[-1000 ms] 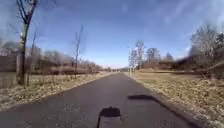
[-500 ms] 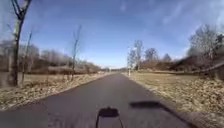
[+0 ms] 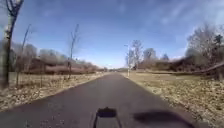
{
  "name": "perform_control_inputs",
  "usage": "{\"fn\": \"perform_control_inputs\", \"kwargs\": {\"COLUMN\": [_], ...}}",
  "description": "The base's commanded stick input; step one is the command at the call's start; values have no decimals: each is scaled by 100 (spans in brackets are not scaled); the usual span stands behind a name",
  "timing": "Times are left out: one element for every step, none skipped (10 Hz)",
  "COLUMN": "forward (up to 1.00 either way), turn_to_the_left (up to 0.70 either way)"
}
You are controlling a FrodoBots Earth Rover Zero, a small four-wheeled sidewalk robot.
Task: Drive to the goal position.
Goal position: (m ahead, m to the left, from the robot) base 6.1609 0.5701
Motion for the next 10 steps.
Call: {"fn": "perform_control_inputs", "kwargs": {"forward": [100,100,100,100,100,100,100,100,100,100], "turn_to_the_left": [0,0,0,0,0,2,4,5,6,7]}}
